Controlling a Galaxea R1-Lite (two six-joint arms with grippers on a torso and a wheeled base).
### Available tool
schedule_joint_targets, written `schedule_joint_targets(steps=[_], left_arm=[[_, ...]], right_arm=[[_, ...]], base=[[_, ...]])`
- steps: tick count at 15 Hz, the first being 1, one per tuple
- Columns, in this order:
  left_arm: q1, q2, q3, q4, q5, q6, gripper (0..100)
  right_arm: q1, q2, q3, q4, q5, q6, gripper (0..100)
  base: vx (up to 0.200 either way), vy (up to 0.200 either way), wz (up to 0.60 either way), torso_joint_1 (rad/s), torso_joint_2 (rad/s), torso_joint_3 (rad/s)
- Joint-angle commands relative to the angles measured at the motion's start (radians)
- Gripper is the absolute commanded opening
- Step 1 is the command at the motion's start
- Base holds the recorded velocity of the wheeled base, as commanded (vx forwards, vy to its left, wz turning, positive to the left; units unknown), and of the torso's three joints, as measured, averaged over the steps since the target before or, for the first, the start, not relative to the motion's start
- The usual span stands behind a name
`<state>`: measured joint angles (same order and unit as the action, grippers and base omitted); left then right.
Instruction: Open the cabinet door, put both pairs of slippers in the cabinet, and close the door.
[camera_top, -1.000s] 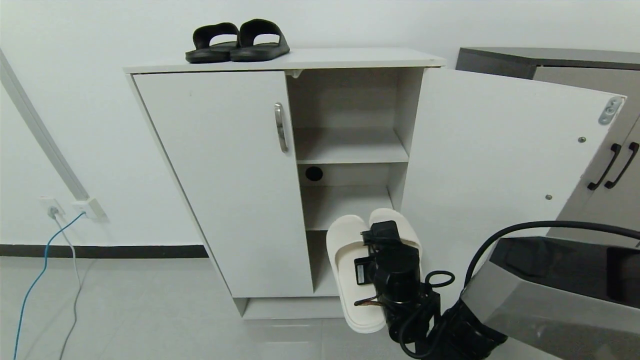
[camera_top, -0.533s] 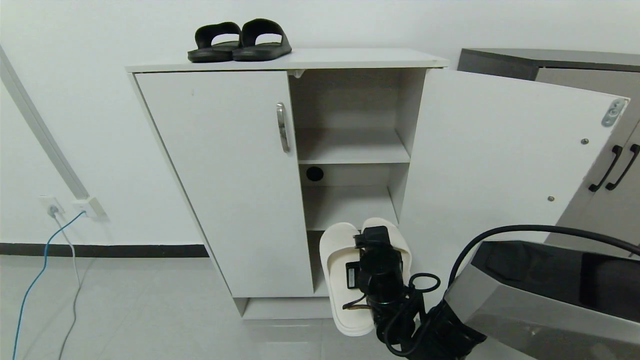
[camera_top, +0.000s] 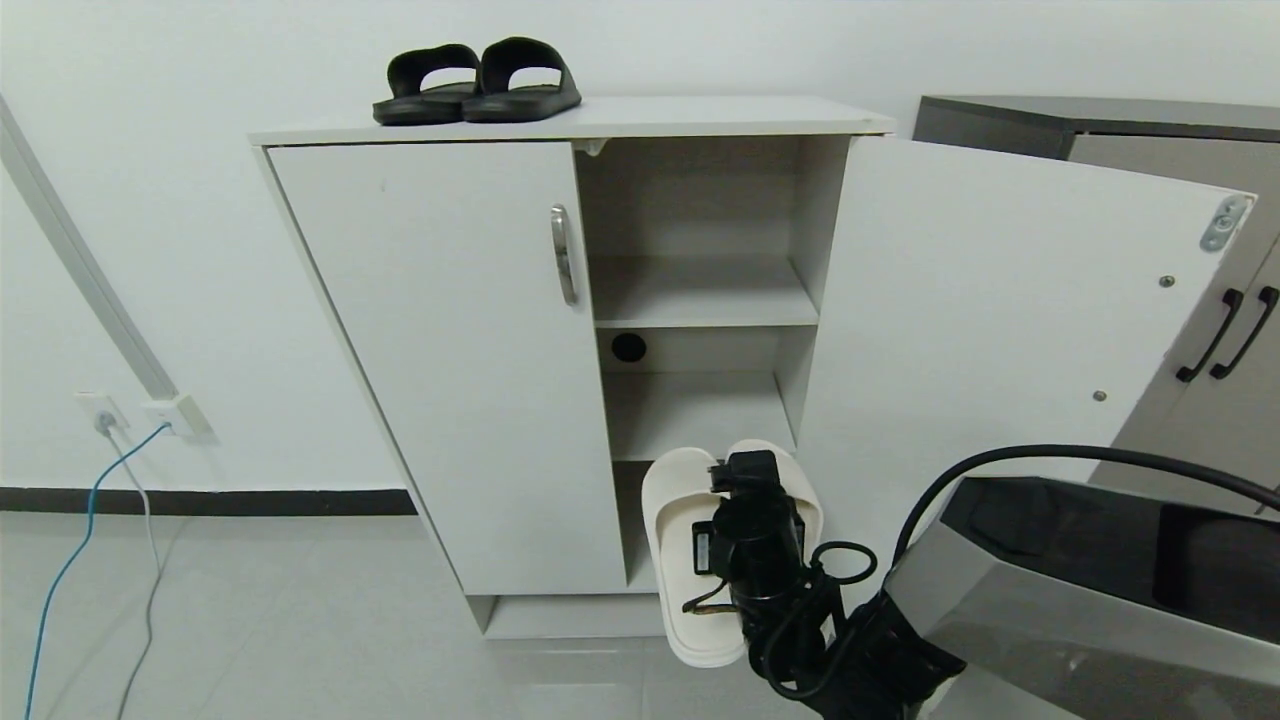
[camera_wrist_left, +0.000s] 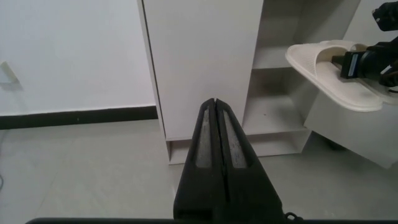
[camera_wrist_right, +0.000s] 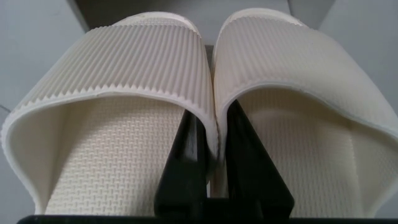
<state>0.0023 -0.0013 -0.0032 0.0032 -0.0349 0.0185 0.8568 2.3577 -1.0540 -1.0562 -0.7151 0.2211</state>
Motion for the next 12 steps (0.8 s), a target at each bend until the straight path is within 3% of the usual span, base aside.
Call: schedule_joint_targets(steps=[1,12], left_arm=[[0.001,0.001,0.000,0.000,0.000,0.000,0],[0.001,0.001,0.002,-0.002,0.000,0.011,0]], right_arm=[[0.002,0.006,0.000,-0.001,0.000,0.000,0],[0.007,0.023,-0.003,-0.005,-0.004,-0.003,0]], base=[[0.000,0.000,0.00,0.000,0.00,0.000],[0.000,0.000,0.00,0.001,0.00,-0.178]])
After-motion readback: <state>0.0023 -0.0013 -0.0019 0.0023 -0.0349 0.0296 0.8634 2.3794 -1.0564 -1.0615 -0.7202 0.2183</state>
